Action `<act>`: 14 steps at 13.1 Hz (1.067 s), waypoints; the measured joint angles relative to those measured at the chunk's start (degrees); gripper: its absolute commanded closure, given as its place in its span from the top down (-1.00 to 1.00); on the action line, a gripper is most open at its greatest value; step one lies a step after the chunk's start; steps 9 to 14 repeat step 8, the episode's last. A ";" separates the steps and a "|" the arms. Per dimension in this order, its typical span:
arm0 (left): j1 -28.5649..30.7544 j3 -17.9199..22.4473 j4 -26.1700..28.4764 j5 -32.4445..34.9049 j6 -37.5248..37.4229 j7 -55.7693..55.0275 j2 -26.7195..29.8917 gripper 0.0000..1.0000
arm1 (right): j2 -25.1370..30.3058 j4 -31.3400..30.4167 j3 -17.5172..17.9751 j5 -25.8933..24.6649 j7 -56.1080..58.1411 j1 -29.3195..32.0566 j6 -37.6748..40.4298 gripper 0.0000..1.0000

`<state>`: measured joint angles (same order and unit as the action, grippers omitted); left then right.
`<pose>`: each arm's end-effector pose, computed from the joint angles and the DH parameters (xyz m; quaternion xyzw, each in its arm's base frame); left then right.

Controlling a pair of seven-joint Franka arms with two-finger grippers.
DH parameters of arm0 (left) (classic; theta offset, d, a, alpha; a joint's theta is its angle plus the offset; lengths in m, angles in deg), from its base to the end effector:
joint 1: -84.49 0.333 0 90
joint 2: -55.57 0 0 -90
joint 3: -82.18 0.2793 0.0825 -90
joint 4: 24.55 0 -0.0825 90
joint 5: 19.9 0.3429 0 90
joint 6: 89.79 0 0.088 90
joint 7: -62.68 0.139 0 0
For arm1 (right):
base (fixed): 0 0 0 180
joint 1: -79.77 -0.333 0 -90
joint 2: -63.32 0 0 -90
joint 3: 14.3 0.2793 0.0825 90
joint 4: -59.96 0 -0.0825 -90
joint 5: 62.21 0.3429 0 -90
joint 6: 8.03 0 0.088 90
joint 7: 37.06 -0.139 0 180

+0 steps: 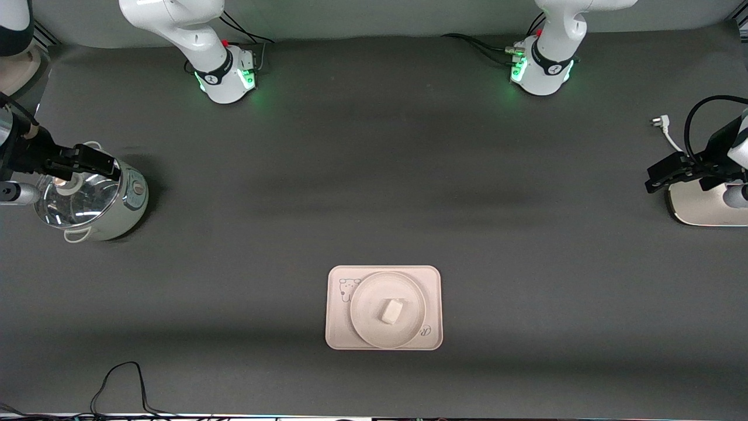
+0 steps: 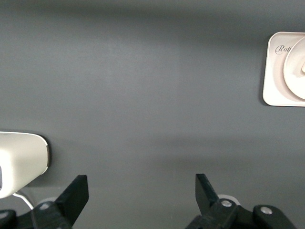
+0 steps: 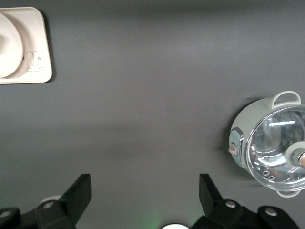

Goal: Place bun in plate and plate on tray

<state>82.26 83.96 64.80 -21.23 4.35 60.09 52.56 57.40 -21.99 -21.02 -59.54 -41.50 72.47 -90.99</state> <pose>0.5353 -0.0076 0.5397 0.9996 0.0193 0.0153 0.0112 0.5260 0.0152 0.5519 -0.9984 0.0317 0.0432 0.0153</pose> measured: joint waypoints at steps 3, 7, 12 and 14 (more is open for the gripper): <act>0.00 0.00 0.00 0.12 0.00 0.13 0.00 1.00 | -0.02 -1.49 -1.15 -0.11 1.70 0.05 -1.80 1.00; 0.00 -0.01 0.00 0.58 0.00 0.24 0.00 1.00 | -0.01 -1.81 -2.05 -0.13 2.97 0.06 -2.33 1.00; 0.00 0.00 0.00 0.59 0.00 0.26 0.00 1.00 | -0.01 -1.81 -2.05 -0.24 2.99 0.06 -2.33 1.00; 0.00 0.00 0.00 0.59 0.00 0.26 0.00 1.00 | -0.01 -1.81 -2.05 -0.24 2.99 0.06 -2.33 1.00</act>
